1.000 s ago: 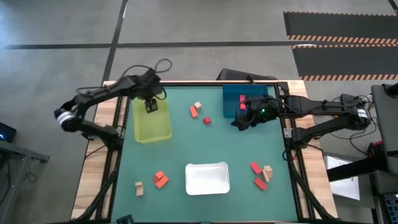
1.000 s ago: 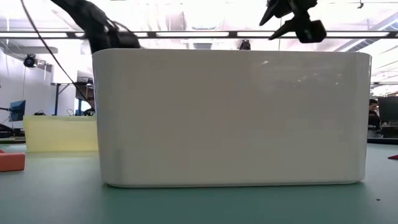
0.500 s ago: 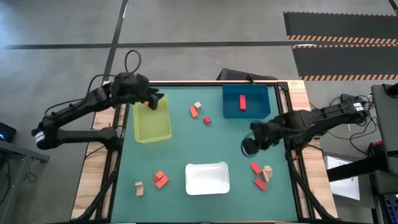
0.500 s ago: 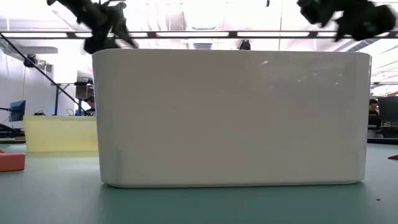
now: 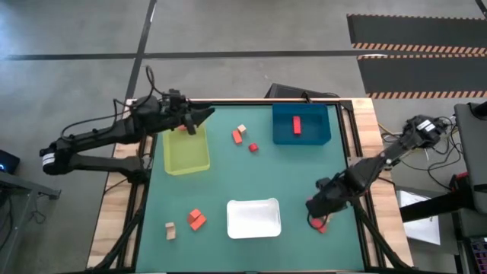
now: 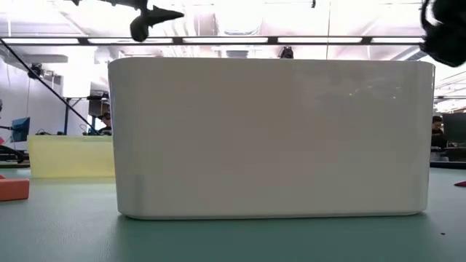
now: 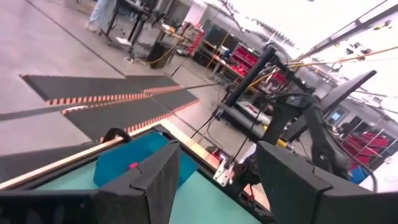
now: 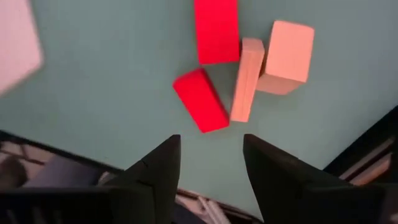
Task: Sort & place blocks by color
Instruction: Put the brown block into the white bin
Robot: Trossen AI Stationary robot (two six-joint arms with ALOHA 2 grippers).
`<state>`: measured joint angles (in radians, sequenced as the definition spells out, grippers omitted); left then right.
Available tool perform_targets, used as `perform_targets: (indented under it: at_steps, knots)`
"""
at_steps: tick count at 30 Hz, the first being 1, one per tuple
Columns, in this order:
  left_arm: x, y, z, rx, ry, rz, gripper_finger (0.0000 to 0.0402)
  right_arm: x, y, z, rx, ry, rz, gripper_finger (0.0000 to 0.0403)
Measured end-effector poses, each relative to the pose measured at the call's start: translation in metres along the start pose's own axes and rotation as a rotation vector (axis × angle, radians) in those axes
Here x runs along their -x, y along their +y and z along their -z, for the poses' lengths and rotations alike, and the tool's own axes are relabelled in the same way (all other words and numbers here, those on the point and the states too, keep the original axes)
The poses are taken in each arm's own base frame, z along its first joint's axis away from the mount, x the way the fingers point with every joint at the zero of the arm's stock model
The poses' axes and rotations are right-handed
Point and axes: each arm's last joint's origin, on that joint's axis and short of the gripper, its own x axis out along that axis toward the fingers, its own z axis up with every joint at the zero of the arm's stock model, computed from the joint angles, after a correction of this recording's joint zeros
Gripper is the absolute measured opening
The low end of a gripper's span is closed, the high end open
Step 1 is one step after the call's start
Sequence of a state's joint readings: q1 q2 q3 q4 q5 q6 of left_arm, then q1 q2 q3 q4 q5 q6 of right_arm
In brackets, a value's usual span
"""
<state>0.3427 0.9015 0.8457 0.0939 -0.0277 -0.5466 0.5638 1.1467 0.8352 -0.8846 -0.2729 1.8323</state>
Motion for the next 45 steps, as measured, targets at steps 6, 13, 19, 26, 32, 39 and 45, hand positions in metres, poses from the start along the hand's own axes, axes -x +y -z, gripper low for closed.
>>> perform_targets:
  at_steps: [6, 13, 19, 26, 32, 39, 45]
  knots:
    - [-0.019, 0.006, 0.012, 0.088, 0.060, -0.036, 0.0194, -0.030, 0.001, -0.002, 0.005, -0.014, 0.134, 0.0153]
    - [-0.033, 0.003, 0.020, 0.128, 0.058, -0.003, 0.0194, -0.054, 0.003, -0.009, 0.025, -0.034, 0.237, 0.0138]
    - [-0.035, -0.004, 0.018, 0.133, 0.013, 0.053, 0.0194, -0.071, 0.006, -0.013, 0.038, -0.041, 0.279, 0.0129]
    - [-0.035, -0.006, 0.017, 0.136, 0.002, 0.069, 0.0194, -0.076, 0.006, -0.014, 0.055, -0.041, 0.287, 0.0102]
    - [-0.035, -0.007, 0.017, 0.140, 0.000, 0.072, 0.0194, -0.076, 0.006, -0.014, 0.057, -0.041, 0.283, 0.0050]
    - [-0.035, -0.009, 0.019, 0.159, 0.008, 0.080, 0.0194, -0.071, 0.006, -0.013, 0.061, -0.035, 0.267, 0.0048]
    - [-0.034, -0.014, 0.022, 0.161, 0.023, 0.102, 0.0194, -0.047, 0.007, -0.005, 0.080, 0.012, 0.202, 0.0051]
